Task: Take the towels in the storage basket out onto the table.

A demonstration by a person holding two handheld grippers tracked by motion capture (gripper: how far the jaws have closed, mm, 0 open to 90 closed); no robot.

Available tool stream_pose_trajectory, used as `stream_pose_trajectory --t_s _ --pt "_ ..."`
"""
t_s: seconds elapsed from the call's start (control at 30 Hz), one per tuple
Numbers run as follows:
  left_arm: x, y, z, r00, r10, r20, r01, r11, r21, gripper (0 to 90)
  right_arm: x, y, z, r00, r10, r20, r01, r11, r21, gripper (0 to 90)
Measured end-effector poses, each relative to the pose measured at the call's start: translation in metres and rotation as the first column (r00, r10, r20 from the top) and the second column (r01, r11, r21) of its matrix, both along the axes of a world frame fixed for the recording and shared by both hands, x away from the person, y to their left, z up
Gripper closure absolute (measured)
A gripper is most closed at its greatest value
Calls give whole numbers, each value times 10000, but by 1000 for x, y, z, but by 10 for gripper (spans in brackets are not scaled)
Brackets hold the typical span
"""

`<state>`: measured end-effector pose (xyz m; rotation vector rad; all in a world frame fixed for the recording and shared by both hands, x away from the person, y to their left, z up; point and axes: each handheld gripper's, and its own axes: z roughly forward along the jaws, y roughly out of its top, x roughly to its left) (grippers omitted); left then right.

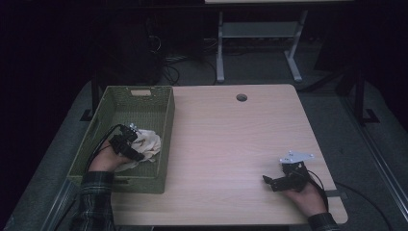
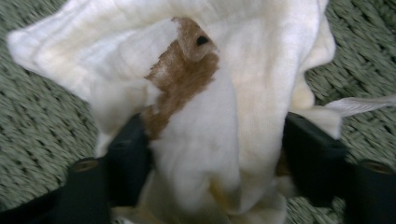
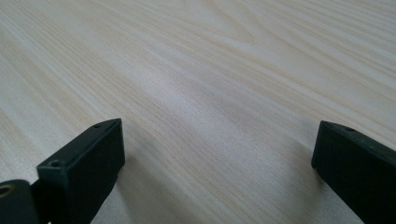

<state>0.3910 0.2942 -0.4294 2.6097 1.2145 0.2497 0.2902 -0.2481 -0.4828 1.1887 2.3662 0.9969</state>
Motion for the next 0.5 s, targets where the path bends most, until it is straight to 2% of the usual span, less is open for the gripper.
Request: stream_pose_trajectory --t_s 0.1,0.17,0.2,0.3,0.37,0.47,0.5 --pt "0 1 2 9997 212 -127 -212 9998 -45 501 0 0 0 10000 -1 -2 1 10000 1 21" --pt "0 2 4 9976 640 -271 -648 9975 -274 606 0 0 0 10000 -2 -3 2 10000 2 21" --pt "0 3 5 9971 682 -334 -691 9972 -279 638 0 0 0 10000 -4 -3 4 10000 3 21" --pt "0 3 8 9976 608 -339 -617 9978 -249 682 0 0 0 10000 7 -1 -7 10000 3 21" --pt "-1 4 12 9982 590 -146 -595 9975 -390 694 0 0 0 10000 6 0 -6 10000 5 21" --pt "-3 10 22 9968 729 320 -682 9893 -1292 702 0 0 0 10000 4 -2 -4 10000 6 21" --pt "-3 11 24 9958 799 459 -729 9878 -1379 702 0 0 0 10000 3 -2 -3 10000 10 21"
